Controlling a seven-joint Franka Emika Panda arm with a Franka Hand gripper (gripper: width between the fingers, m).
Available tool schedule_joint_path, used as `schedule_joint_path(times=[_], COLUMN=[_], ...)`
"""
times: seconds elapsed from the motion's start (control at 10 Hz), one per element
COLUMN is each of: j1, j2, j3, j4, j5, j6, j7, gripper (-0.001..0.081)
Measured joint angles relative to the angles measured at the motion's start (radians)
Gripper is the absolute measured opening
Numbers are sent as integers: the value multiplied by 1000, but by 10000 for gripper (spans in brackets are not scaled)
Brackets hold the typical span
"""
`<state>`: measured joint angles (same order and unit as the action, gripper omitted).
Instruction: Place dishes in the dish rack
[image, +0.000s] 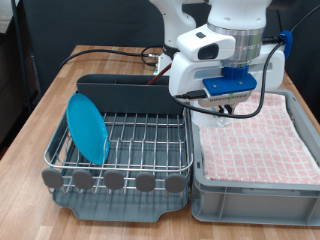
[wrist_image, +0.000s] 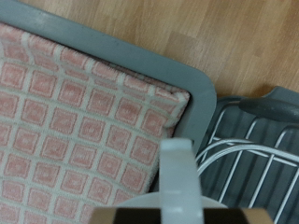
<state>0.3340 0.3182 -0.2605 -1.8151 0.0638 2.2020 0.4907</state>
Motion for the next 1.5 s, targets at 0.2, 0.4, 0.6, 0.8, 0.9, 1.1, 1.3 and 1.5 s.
schedule_joint_path(times=[0.2, 0.4, 0.6, 0.8, 0.9, 1.1, 1.3, 1.5], j1=[-6, -11, -14, -18, -20, -27, -35, -44], j2=[13, 34, 62, 94, 109, 139, 169, 196], j3=[-9, -18, -23, -24, -24, -24, -24, -24], j4=[4, 16, 45, 81, 95, 116, 134, 146], j5=[5, 12, 12, 15, 17, 26, 36, 49], j6=[32, 65, 83, 84, 87, 107, 132, 149], j7=[14, 43, 63, 72, 76, 83, 86, 86], gripper=[71, 71, 71, 71, 71, 71, 71, 71])
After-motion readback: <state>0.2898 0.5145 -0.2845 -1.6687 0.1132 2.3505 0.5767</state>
